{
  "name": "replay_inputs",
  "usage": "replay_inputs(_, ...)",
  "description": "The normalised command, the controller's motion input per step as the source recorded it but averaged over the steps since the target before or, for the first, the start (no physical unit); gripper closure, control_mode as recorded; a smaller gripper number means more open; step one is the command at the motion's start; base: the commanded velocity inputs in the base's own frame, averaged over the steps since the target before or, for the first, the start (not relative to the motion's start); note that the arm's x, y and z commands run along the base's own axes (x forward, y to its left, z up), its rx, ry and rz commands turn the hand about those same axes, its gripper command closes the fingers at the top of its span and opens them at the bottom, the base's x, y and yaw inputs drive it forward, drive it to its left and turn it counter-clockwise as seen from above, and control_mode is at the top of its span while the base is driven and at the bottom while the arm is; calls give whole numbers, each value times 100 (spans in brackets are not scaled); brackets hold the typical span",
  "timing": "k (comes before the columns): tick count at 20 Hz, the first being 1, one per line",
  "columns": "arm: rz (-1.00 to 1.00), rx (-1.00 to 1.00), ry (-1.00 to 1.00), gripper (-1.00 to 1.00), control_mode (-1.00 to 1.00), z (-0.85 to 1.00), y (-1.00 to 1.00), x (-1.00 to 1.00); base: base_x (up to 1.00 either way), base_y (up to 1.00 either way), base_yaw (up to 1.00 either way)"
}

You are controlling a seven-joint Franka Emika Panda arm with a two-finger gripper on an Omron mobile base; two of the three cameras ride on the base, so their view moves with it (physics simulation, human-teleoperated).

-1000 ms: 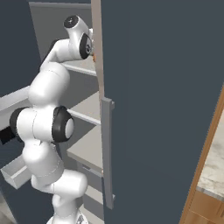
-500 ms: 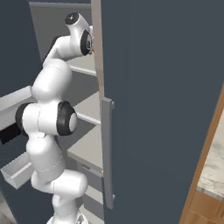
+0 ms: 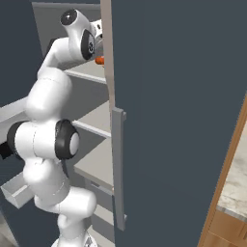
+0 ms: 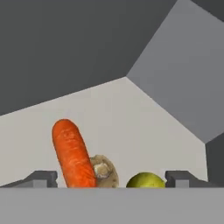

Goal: Take the carrot and mushroom from the second highest rack and move them to the highest rack where the pear and garlic are located, to maximize freezer space. Close the freezer door after rearranging.

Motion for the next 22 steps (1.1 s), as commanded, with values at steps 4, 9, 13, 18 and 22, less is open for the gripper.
replay_inputs(4, 0, 0, -36, -100, -100, -8, 14, -79, 0, 0, 0)
replay_inputs(9, 0, 0, -16, -100, -100, -1, 9, -95, 0, 0, 0)
replay_inputs(13, 0, 2, 0, -100, -100, 1, 2, -100, 0, 0, 0)
replay_inputs(18, 0, 1, 0, -100, -100, 0, 0, -100, 0, 0, 0)
replay_inputs(22, -1, 0, 6, -100, -100, -14, 5, -89, 0, 0, 0)
